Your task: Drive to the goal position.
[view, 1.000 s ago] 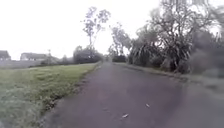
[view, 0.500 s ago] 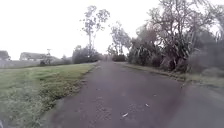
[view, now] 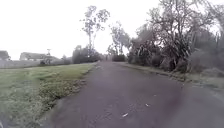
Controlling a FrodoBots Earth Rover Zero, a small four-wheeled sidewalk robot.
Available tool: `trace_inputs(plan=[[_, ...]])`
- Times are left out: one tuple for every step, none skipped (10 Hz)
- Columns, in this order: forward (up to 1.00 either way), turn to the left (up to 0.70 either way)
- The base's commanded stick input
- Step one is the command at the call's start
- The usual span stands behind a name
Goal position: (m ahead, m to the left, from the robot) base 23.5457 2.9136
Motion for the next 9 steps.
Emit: trace_inputs(plan=[[0.85,-0.34],[0.85,-0.34],[0.85,-0.34],[0.85,-0.34],[0.85,-0.34],[0.85,-0.34],[0.85,-0.30],[0.85,-0.29],[0.85,-0.33]])
